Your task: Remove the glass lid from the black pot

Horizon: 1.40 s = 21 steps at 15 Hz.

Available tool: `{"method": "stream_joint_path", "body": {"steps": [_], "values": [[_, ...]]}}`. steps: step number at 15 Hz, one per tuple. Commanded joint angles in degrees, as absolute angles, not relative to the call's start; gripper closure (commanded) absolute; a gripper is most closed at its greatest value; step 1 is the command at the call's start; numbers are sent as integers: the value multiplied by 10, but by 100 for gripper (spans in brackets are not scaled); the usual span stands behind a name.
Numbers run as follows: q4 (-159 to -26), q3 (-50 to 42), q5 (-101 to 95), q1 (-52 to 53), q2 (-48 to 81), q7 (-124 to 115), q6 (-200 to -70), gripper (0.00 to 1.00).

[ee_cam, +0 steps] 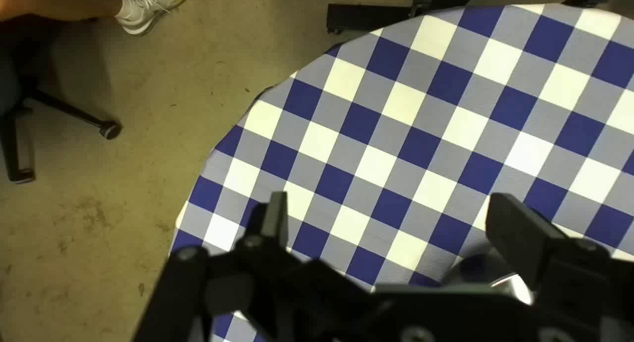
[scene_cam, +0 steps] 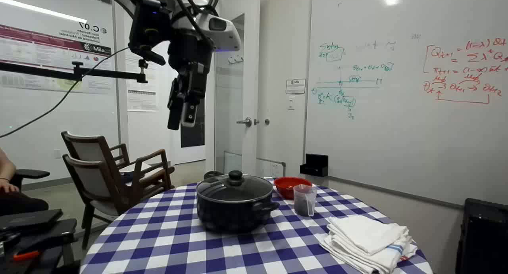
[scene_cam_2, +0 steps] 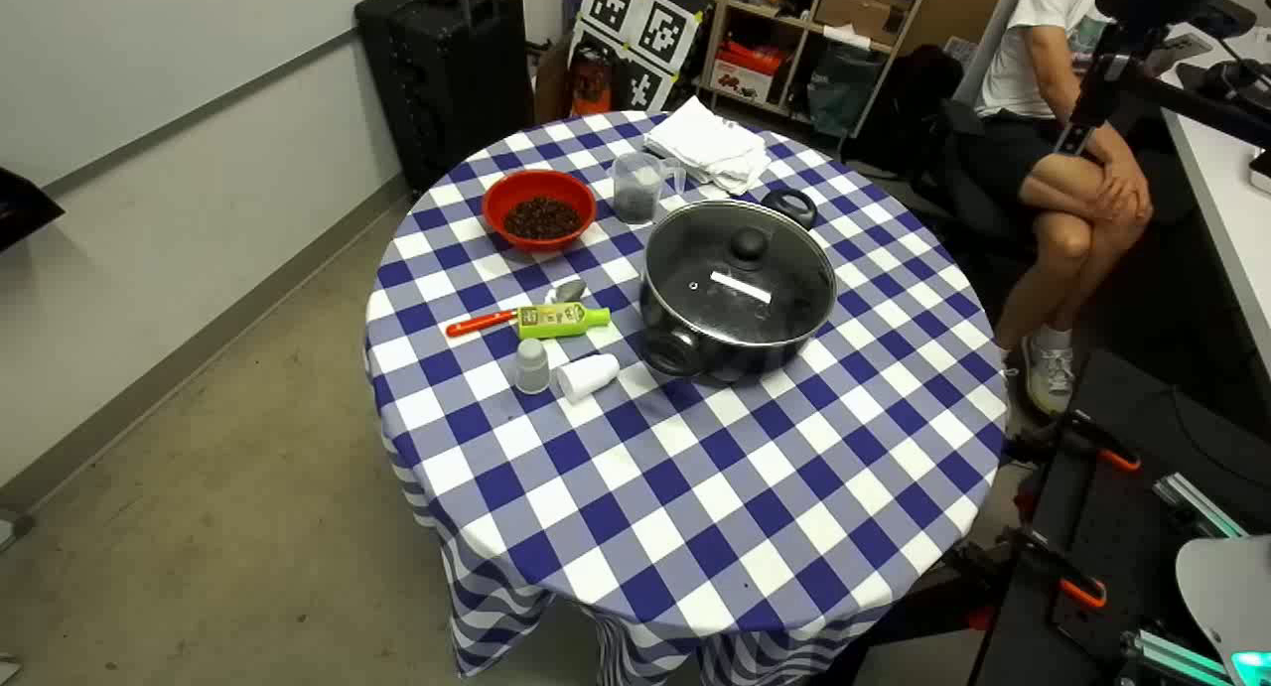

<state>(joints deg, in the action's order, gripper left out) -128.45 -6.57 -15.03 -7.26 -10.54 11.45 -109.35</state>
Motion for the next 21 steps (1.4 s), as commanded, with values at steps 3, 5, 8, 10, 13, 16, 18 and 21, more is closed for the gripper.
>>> {"method": "stream_joint_path", "body": {"steps": [3,5,8,10,13,16,18,21], "values": [[-1283,-68,-151,-70,-105,114,-1092,0],[-1280,-69,-149,-70,-102,113,-1091,0],[-1261,-70,-143,-70,-77,116,-1081,0],[-1245,-68,-147,-69,-53,117,-1075,0],[-1198,-65,-151,-67,-1,115,-1069,0],[-1142,-64,-128,-66,51,115,-1094,0],[-1096,-61,-96,-68,88,121,-1096,0],[-1021,-53,-29,-71,143,127,-1078,0]]}}
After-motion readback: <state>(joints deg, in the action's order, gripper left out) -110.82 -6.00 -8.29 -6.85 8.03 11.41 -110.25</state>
